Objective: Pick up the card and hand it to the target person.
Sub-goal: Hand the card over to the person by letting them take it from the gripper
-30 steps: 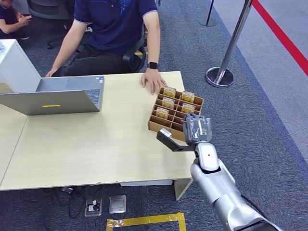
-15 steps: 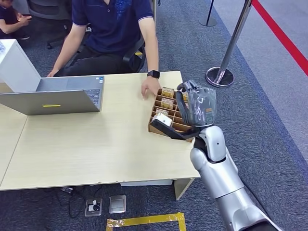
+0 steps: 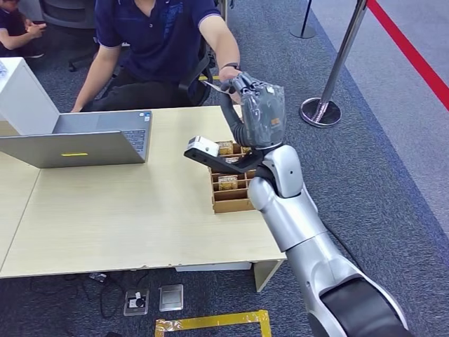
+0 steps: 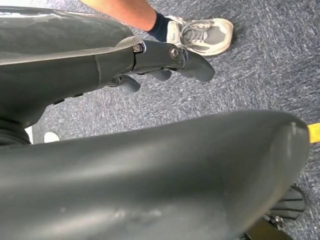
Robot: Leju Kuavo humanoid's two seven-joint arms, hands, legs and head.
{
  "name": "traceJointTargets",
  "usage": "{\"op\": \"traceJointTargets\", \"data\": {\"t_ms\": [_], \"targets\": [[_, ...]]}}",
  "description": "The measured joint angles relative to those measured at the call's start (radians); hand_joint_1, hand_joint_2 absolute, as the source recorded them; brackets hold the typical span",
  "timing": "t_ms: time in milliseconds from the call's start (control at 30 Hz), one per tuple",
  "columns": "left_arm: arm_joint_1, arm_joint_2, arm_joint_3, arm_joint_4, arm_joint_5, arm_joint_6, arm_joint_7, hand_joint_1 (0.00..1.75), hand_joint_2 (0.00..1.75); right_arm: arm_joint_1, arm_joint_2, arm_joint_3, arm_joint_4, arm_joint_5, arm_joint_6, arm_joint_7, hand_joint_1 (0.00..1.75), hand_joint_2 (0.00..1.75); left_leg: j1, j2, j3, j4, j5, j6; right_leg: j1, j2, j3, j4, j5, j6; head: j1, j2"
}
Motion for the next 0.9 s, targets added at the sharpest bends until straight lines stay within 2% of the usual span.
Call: {"op": "traceJointTargets", "data": {"t_ms": [267,533,667,800,900], "targets": [[0.003,0.000,0.001,0.000,0.000,0.014,-0.002,0.00,0.00,-0.038,0.083,-0.056,0.129,0.112,0.000,-0.002,1.75,1.75,0.000,0.000,0.000,0.000,0.000,0.000,0.000,0.000,0.000,0.000,0.000,0.000,0.001,0.000],[0.005,0.000,0.002,0.000,-0.007,0.023,0.013,0.00,0.00,-0.040,0.106,-0.091,0.195,0.227,-0.001,0.064,1.75,1.75,0.000,0.000,0.000,0.000,0.000,0.000,0.000,0.000,0.000,0.000,0.000,0.000,0.001,0.000],[0.005,0.000,0.002,0.000,-0.015,0.025,0.015,0.00,0.00,-0.044,0.107,-0.106,0.222,0.249,-0.001,0.092,0.00,1.75,0.000,0.000,-0.001,0.000,0.000,0.000,0.000,0.000,-0.001,0.000,0.000,0.000,0.000,0.000],[0.005,-0.001,0.002,0.000,-0.021,0.023,0.022,0.00,0.00,-0.054,0.107,-0.112,0.252,0.254,-0.001,0.125,0.00,1.75,0.000,0.000,-0.001,0.000,0.000,0.000,0.000,0.000,-0.001,0.000,0.000,0.000,0.000,0.000],[0.005,-0.004,0.002,0.000,-0.025,0.020,0.030,0.00,0.00,-0.055,0.107,-0.122,0.261,0.200,-0.001,0.097,0.00,1.75,0.000,0.000,-0.001,0.000,0.000,0.000,0.000,0.000,-0.001,0.000,0.000,0.000,0.000,0.000]]}}
